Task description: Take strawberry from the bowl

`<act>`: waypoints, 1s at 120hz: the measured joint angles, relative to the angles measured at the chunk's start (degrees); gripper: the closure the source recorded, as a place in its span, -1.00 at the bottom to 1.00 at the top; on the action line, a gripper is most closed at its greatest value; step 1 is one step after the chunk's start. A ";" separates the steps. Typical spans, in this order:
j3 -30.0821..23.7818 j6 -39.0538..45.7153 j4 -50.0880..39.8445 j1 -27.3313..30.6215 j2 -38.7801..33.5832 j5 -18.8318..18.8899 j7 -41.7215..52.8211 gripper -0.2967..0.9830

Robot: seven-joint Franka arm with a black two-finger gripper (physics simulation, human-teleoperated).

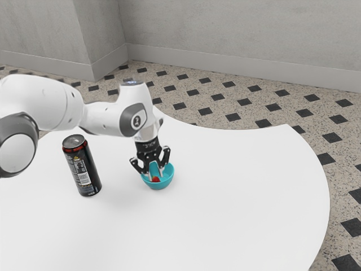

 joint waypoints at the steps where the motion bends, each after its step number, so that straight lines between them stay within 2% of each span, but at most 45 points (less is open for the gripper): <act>1: 0.00 0.04 0.00 0.00 0.05 -0.02 -0.06 0.25; 44: 0.00 1.02 0.07 -0.76 1.73 -0.09 -2.12 0.25; 71: 0.12 1.21 0.18 -0.93 1.79 0.13 -2.83 0.14; 120: 1.21 1.16 0.18 -1.84 1.68 0.64 -3.84 0.37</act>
